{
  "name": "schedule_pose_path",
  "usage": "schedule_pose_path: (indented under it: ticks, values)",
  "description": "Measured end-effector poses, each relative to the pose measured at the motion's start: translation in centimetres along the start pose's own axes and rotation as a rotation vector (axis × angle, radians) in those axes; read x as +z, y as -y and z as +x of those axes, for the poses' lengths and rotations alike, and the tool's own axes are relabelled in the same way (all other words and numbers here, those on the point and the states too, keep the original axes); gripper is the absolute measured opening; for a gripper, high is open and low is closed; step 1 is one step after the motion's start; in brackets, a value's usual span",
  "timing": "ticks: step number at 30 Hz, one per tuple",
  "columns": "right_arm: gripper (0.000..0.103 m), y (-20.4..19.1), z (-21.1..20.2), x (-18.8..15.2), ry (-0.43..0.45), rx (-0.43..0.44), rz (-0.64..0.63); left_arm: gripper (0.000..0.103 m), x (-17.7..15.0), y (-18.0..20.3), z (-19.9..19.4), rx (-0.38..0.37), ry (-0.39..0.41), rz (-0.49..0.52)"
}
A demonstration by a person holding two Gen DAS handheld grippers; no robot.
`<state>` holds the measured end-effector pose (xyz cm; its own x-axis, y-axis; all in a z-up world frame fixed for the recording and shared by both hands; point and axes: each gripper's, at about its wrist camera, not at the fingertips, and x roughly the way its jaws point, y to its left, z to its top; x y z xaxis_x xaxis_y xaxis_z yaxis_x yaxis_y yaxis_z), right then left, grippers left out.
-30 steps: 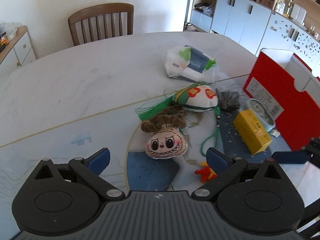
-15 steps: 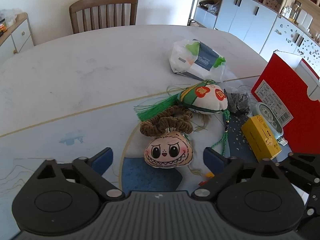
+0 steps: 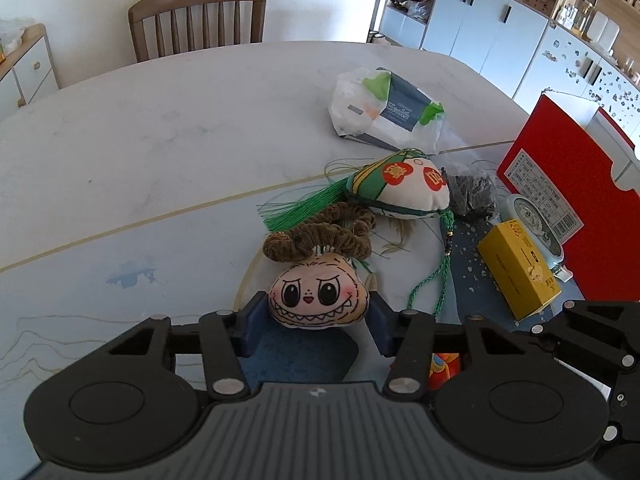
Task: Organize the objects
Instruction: 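Grasp cartoon-face plush doll with left gripper while right grasps red dragon toy, then carry the plush doll and red dragon toy over the shoebox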
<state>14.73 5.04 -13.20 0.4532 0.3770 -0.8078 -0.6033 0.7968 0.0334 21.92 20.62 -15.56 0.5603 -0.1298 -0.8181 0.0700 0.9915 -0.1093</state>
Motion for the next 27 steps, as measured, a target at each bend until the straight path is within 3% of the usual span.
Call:
schedule_pose_path:
  ticks: [9, 15, 27]
  values:
    - [0.046, 0.3, -1.1, -0.3, 0.010, 0.024, 0.028, 0.048, -0.8, 0.0, -1.1, -0.001, -0.008, -0.004]
    - [0.046, 1.1, -2.7, -0.9, 0.011, 0.044, 0.072, 0.048, -1.9, 0.3, -2.2, -0.002, -0.057, -0.003]
    - [0.046, 3.4, -8.4, -1.8, 0.086, 0.048, 0.151, 0.048, -2.7, 3.0, -6.7, -0.075, -0.016, 0.011]
